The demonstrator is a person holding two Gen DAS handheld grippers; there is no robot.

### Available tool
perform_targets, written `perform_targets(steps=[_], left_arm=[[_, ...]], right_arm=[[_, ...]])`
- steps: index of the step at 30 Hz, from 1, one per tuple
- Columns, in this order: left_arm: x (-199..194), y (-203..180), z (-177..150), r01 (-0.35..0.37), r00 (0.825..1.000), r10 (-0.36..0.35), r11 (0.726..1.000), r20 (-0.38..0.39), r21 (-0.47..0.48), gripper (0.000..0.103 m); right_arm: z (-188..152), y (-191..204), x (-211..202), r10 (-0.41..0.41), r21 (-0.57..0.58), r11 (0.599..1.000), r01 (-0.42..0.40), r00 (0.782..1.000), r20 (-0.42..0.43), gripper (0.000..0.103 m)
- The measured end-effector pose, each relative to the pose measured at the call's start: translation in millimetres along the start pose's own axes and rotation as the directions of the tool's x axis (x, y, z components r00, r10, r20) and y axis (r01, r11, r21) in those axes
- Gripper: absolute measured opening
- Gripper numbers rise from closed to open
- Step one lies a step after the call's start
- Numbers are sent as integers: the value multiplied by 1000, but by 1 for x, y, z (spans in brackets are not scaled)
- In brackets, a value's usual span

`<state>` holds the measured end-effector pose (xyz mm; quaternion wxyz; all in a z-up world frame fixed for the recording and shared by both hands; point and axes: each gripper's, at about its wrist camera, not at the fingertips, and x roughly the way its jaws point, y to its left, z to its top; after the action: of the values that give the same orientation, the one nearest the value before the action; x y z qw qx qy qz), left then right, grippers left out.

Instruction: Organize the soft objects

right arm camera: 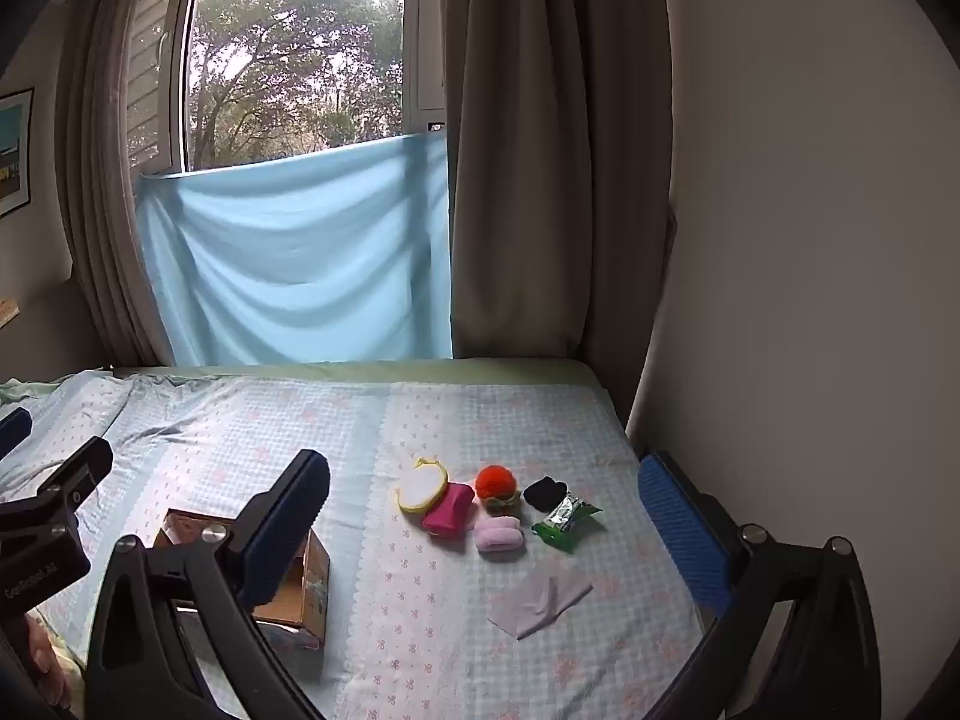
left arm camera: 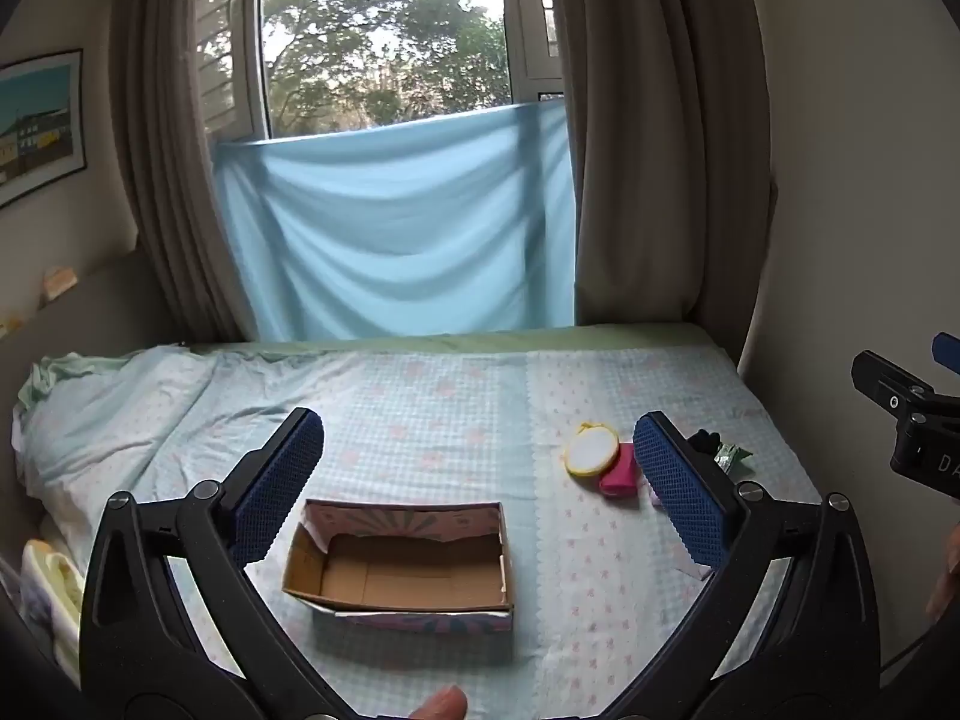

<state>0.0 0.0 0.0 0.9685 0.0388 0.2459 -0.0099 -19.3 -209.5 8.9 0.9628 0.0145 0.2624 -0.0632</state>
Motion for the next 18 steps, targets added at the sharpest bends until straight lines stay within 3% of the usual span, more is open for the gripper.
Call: perform_targets(steps=[8, 11, 18], left_arm=[[-4, 11, -1, -11, 1000, 11, 1000, 29, -10, 103], [-5, 14, -1, -14, 1000, 15, 1000, 21, -10, 103], [2, 16, -4, -16, 1000, 16, 1000, 17, -7, 103]], right_arm=[[-2, 16, -5, -5, -47, 999, 6, 999, 37, 103], [-1, 14, 9, 6, -36, 999, -7, 1000, -2, 103], [-5, 21, 12, 5, -32, 999, -5, 1000, 9, 103]])
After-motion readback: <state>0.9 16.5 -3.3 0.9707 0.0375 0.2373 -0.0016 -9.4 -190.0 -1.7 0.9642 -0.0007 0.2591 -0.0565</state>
